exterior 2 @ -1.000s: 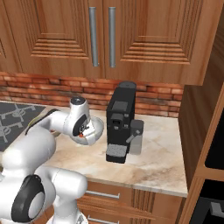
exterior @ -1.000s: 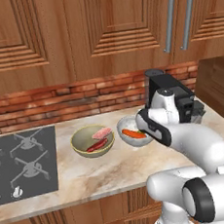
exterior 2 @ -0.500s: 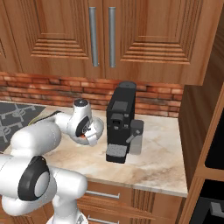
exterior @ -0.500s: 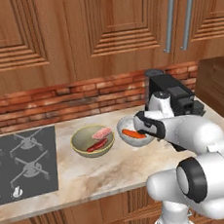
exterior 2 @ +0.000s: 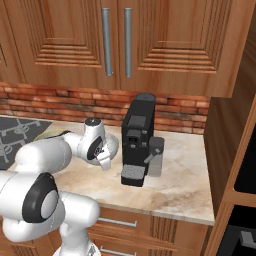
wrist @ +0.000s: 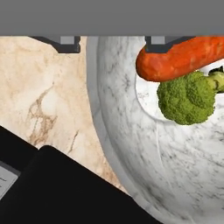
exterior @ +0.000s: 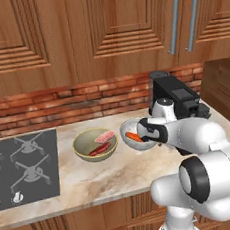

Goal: Place the bowl with the broccoli and carrot on the top shelf of the fridge. Place the bowl with the steaks on the second highest shelf of the fridge.

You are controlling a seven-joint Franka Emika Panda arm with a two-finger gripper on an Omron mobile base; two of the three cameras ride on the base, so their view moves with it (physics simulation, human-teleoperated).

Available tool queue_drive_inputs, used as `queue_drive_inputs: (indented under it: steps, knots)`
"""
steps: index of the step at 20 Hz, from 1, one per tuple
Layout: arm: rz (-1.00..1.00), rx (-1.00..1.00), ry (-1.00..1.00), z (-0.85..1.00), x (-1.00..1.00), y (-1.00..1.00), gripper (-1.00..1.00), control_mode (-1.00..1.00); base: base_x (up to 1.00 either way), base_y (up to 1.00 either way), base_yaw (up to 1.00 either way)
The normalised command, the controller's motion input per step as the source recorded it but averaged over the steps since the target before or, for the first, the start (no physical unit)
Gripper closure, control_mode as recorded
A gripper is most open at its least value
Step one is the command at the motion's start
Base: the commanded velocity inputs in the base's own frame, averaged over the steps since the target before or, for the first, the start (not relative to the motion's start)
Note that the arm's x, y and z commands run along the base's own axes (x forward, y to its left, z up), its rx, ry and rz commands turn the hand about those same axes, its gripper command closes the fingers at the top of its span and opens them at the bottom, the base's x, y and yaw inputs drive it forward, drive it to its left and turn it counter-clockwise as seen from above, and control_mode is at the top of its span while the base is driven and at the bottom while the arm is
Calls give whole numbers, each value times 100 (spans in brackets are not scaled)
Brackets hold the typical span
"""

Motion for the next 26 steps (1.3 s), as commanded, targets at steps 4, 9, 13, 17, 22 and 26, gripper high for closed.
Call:
queue_drive_inputs:
  steps: [4,9,13,17,22,26]
  knots:
    - [0,0,0,0,-10,0,100,-100,0,0,0]
    - [0,0,-6,8,-47,2,100,-100,0,0,0]
    - [0,0,-17,61,-67,16,100,-100,0,0,0]
    - [-1,0,-15,90,-91,15,100,-100,0,0,0]
    - [-1,0,-7,96,-100,10,100,-100,0,0,0]
    - [0,5,-1,93,-100,1,100,-100,0,0,0]
